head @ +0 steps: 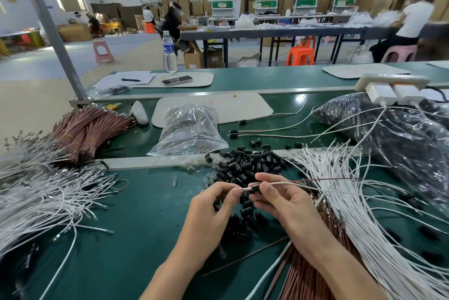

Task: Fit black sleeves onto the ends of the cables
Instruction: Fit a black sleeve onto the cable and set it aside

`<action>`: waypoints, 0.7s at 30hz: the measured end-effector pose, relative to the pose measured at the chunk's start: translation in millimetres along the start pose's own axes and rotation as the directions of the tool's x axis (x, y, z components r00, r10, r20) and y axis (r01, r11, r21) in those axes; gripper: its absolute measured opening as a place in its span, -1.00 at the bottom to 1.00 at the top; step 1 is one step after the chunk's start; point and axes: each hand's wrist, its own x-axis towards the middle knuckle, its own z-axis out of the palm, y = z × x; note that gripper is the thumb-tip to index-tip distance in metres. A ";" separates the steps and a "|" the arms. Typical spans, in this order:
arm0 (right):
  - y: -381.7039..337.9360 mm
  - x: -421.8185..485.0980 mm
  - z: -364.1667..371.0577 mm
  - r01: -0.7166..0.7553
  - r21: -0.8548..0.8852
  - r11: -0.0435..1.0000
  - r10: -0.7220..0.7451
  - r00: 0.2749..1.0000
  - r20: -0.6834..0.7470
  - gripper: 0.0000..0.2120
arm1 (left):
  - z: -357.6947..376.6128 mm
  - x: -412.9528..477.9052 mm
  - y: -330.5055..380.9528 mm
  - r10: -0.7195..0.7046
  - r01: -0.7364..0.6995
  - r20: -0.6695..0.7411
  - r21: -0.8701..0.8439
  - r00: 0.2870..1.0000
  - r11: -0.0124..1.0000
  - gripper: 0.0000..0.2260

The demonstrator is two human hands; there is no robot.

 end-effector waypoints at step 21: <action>2.1 -2.7 3.7 0.026 -0.066 0.998 -0.026 1.000 -0.012 -0.82 | 5.3 -1.8 8.5 -0.104 0.114 0.063 -0.181 0.993 0.977 -0.84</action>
